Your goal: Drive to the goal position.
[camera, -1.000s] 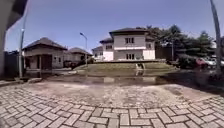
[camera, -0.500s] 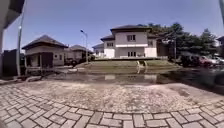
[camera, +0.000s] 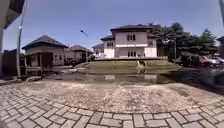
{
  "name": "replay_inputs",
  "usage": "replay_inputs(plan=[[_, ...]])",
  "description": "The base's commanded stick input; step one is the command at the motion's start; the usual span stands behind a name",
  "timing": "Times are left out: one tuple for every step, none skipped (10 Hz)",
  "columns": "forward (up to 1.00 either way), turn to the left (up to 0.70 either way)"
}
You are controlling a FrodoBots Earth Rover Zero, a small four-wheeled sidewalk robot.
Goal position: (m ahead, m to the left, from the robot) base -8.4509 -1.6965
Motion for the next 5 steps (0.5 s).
replay_inputs(plan=[[0.00, 0.50], [0.00, 0.50], [0.00, 0.50], [0.00, 0.50], [0.00, 0.50]])
